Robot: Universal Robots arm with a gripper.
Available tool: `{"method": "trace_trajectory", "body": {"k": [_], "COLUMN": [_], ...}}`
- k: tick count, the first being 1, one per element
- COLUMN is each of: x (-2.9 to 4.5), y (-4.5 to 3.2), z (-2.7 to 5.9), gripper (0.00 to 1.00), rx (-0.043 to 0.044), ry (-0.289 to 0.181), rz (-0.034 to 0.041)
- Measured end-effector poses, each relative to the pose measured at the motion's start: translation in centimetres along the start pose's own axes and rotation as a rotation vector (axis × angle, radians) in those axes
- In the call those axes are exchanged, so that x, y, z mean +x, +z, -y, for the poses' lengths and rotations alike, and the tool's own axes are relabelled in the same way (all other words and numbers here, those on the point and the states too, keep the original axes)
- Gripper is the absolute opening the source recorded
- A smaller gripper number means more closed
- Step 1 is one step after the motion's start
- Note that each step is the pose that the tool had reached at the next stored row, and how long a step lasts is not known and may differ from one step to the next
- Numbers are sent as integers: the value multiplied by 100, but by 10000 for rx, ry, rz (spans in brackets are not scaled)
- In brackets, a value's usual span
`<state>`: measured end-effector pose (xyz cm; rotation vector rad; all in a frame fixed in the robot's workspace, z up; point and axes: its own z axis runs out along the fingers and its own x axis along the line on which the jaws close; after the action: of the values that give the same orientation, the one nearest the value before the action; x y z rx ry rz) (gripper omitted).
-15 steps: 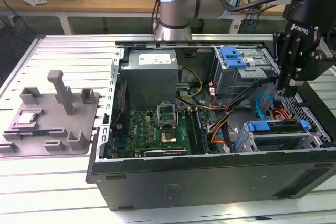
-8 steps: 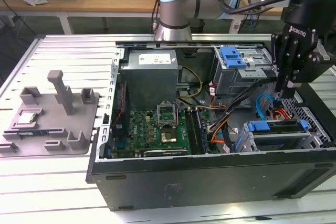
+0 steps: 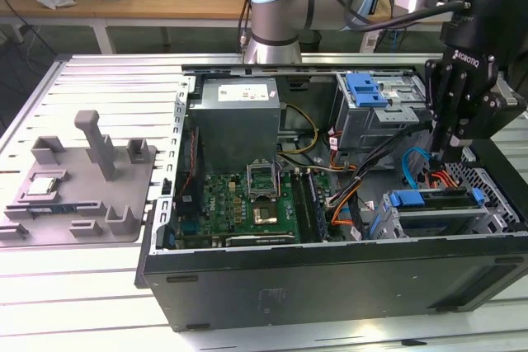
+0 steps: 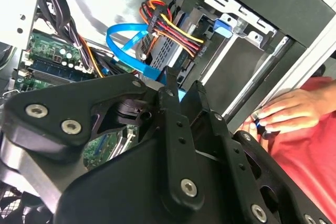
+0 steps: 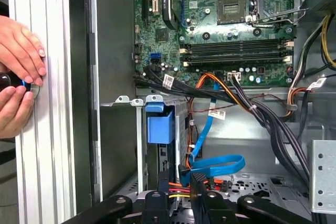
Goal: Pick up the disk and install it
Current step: 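Insert the second disk wire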
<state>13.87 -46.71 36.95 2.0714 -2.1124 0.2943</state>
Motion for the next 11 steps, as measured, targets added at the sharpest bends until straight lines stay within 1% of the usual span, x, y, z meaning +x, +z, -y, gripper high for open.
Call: {"method": "trace_trajectory", "body": {"k": [6, 9, 11], "x": [2, 28, 26], "y": [44, 70, 80], "z": [-13, -16, -16], "gripper": [30, 30, 30], "rx": [0, -1, -1], "ry": [0, 1, 1], "rz": [2, 40, 36]}}
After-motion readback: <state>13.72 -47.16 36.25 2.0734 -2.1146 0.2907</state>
